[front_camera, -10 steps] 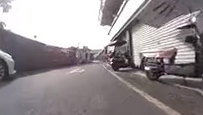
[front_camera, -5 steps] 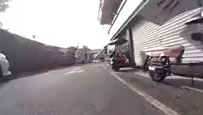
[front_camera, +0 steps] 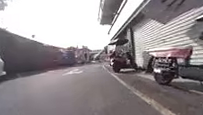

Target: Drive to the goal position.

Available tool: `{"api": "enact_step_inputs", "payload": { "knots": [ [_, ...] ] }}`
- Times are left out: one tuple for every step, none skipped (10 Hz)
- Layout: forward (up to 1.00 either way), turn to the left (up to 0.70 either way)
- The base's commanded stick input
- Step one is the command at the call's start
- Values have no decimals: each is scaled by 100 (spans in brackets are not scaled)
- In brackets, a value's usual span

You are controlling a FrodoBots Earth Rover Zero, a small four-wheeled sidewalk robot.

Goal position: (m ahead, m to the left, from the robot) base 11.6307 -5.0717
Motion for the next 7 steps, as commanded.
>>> {"api": "enact_step_inputs", "payload": {
  "knots": [
    [45, 0],
    [45, 0],
    [45, 0],
    [45, 0],
    [45, 0],
    [45, 0],
    [45, 0]
  ]
}}
